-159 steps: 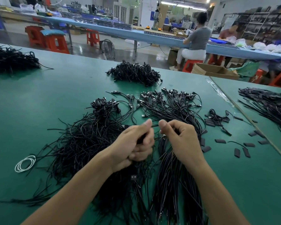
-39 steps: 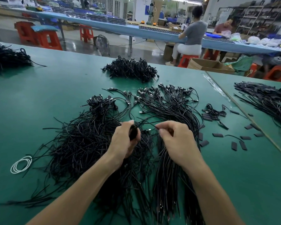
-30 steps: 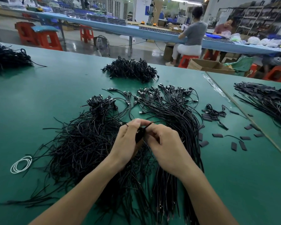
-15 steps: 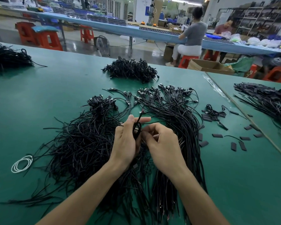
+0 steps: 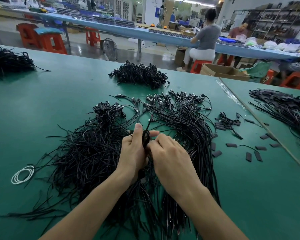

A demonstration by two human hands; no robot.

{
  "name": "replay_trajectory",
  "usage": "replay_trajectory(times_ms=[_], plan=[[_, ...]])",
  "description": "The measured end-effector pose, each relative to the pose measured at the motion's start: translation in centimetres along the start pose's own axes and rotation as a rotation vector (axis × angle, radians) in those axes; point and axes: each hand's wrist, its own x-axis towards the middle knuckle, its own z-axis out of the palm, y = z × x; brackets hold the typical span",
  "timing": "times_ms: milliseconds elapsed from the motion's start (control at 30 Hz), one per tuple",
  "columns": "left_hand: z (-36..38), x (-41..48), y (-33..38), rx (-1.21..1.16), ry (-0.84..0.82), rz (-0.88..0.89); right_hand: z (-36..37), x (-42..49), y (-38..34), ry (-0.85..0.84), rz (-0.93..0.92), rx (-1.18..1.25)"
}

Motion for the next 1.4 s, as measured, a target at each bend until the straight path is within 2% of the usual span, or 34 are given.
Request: replay_trajectory(times_ms=[67,267,433,567,667,733,867,967,1100,1400], plan=[[-0.1,0.0,0.1,0.036,-0.016,-0.122,-0.1,0.0,0.2,-0.014,-0.093,-0.086],[-1.2,0.1,0.3,0.213,-0.248,-0.363,-0.8,-0.1,2.0,0.017,-0.353,-0.168],[-1.8,0.0,0.2,0.276,-0.369,-0.55,-1.1,-0.1,2.0,-0.06,-0.32,-0.05],[-2.1,0.4,-0.1,0.146,-0.488,-0.631,-0.9,0.0,1.7,-0.135,-0.164,0.098],[-2.4,0.7,-0.3,-0.007,-0.626,-0.628,-0.6,-0.1,2.2,-0.176,-0.025,0.253],[-2.8,0.7,-0.1,-0.017,-0.723,-0.58,-0.7,-0.1,2.7,-0.216,0.048,0.325],[-3.2,0.4,0.3,0.283,-0.877,-0.352,-1.4,0.1,3.0,-0.277,0.136,0.398],[-3.0,0.2,0.1,0.407,-0.883,-0.314,-1.6,-0.3,2.5,-0.241,0.093,0.306],[-2.9,-0.2,-0.2,0.389,-0.9,-0.383,-2.0,-0.2,1.9,-0.186,-0.003,0.233],[-2.1,-0.6,-0.4,0.395,-0.873,-0.402,-1.6,-0.3,2.8,-0.336,0.177,0.26]])
